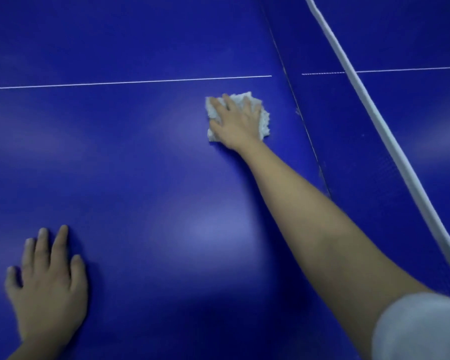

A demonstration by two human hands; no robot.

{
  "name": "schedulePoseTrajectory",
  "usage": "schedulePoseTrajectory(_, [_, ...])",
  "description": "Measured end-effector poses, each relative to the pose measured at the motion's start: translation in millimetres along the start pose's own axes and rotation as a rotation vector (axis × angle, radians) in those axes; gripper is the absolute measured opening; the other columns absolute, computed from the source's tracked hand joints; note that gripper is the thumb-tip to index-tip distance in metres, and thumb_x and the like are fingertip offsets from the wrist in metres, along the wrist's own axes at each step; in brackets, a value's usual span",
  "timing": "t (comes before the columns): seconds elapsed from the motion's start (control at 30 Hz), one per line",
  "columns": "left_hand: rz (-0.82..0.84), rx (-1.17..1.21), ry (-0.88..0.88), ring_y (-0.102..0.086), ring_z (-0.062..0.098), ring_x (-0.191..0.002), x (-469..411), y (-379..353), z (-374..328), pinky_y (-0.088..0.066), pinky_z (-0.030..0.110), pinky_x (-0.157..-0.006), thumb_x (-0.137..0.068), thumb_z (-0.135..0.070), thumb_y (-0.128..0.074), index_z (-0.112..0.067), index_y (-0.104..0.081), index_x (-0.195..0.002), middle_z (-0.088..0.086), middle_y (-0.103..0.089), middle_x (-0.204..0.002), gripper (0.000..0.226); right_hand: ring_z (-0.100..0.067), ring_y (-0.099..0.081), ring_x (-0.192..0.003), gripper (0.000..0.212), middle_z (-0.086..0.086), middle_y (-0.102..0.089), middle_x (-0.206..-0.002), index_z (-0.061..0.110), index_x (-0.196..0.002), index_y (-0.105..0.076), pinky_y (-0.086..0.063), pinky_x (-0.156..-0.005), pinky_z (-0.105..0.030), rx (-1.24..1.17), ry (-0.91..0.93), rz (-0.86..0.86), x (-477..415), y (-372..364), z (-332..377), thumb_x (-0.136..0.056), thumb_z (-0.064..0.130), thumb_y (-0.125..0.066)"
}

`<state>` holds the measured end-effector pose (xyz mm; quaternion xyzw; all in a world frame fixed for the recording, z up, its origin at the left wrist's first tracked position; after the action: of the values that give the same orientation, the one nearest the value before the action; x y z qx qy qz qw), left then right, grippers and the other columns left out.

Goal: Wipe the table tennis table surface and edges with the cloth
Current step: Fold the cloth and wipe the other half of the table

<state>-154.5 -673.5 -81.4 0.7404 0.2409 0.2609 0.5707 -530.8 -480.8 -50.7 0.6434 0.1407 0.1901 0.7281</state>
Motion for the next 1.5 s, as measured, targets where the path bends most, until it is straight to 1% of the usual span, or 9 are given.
schedulePoseTrajectory(0.17, [-0.009,0.012,0.002,-0.017,0.039,-0.142,0.7,5.2,-10.0,-0.011,0.06,-0.113,-0.082,-0.041,-0.014,-0.002,-0.033,-0.143,0.022,-0.027,-0.151,0.075,-0.041,-0.014,-0.138,0.053,0.002,-0.032,-0.152,0.04,-0.142,-0.031,0.0,-0.109,-0.06,-0.024,0.354,-0.015,72.2,-17.7,63.6,-0.091,0.046,-0.038])
schedulePoseTrajectory(0.37, [-0.117,0.008,0.122,-0.029,0.032,-0.139,-0.7,15.6,-9.3,-0.018,0.055,-0.11,-0.077,-0.041,-0.017,-0.013,-0.042,-0.14,0.015,-0.036,-0.149,0.073,-0.045,-0.012,-0.139,0.053,-0.001,-0.025,-0.154,0.037,-0.145,-0.022,-0.005,-0.11,-0.062,0.008,-0.291,-0.004,-37.1,7.8,-77.2,-0.093,0.048,-0.026])
schedulePoseTrajectory(0.43, [-0.151,0.013,0.13,-0.035,0.032,-0.135,0.5,19.2,-12.3,-0.021,0.055,-0.106,-0.078,-0.038,-0.021,-0.013,-0.047,-0.137,0.014,-0.04,-0.146,0.069,-0.042,-0.012,-0.14,0.056,-0.001,-0.025,-0.154,0.035,-0.145,-0.022,-0.002,-0.109,-0.064,-0.022,-0.305,0.013,-71.2,5.7,-54.3,-0.092,0.049,-0.029])
schedulePoseTrajectory(0.63, [-0.158,-0.015,0.108,-0.045,0.032,-0.127,-2.4,23.6,-15.7,-0.028,0.059,-0.1,-0.078,-0.033,-0.024,-0.007,-0.053,-0.131,0.02,-0.048,-0.138,0.066,-0.033,-0.054,-0.099,0.044,0.002,-0.063,-0.099,0.036,-0.102,-0.062,-0.027,-0.086,-0.053,0.088,0.505,0.041,-21.5,-21.5,236.9,-0.063,0.053,-0.049])
schedulePoseTrajectory(0.73, [-0.203,0.057,0.088,-0.029,0.004,-0.136,-3.8,28.2,-18.5,-0.029,0.055,-0.1,-0.075,-0.034,-0.024,-0.02,-0.049,-0.135,0.021,-0.05,-0.136,0.066,-0.036,-0.043,-0.118,0.046,0.004,-0.057,-0.126,0.043,-0.122,-0.051,-0.028,-0.093,-0.057,0.109,0.734,0.123,-4.6,-32.4,278.9,-0.079,0.054,-0.039])
schedulePoseTrajectory(0.87, [-0.21,0.147,0.056,0.007,-0.022,-0.132,-8.0,27.6,-20.9,-0.01,0.027,-0.106,-0.072,-0.034,-0.024,-0.059,-0.01,-0.138,0.006,-0.044,-0.143,0.072,-0.031,-0.064,-0.076,0.028,0.0,-0.064,-0.073,0.028,-0.082,-0.059,-0.04,-0.068,-0.039,0.173,0.346,-0.126,-109.5,21.2,155.5,-0.062,0.046,-0.05])
schedulePoseTrajectory(1.07, [-0.242,0.042,0.063,-0.001,-0.014,-0.138,-7.0,25.4,-14.5,-0.029,0.051,-0.099,-0.072,-0.031,-0.027,-0.027,-0.036,-0.13,0.017,-0.052,-0.134,0.058,-0.044,-0.042,-0.12,0.051,-0.01,-0.055,-0.124,0.028,-0.126,-0.048,-0.025,-0.098,-0.059,0.077,-0.415,-0.143,-162.6,29.2,-76.0,-0.082,0.047,-0.03])
schedulePoseTrajectory(1.3, [-0.132,-0.009,0.087,-0.044,0.034,-0.125,-5.2,23.4,-15.8,-0.026,0.062,-0.1,-0.076,-0.033,-0.025,-0.003,-0.053,-0.129,0.025,-0.048,-0.136,0.067,-0.043,-0.028,-0.13,0.051,-0.003,-0.045,-0.139,0.033,-0.134,-0.041,-0.011,-0.107,-0.059,-0.019,-0.223,-0.161,-38.3,7.2,-2.1,-0.084,0.042,-0.034])
schedulePoseTrajectory(1.5, [0.307,-0.014,-0.079,0.003,0.035,-0.145,-3.2,-8.1,1.4,-0.004,0.062,-0.113,-0.08,-0.051,-0.01,0.003,-0.017,-0.147,0.02,0.0,-0.156,0.085,-0.043,-0.021,-0.134,0.063,-0.003,-0.037,-0.147,0.037,-0.14,-0.036,-0.003,-0.107,-0.057,-0.067,-0.177,-0.104,77.1,-10.9,5.3,-0.08,0.05,-0.022])
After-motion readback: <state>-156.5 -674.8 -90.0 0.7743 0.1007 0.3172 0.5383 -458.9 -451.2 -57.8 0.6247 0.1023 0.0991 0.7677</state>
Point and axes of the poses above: each hand's wrist, its own x-axis away from the middle knuckle, its own y-axis out of the back of the hand, z = x × y, the point moved 10 cm from there along -x, towards the middle knuckle
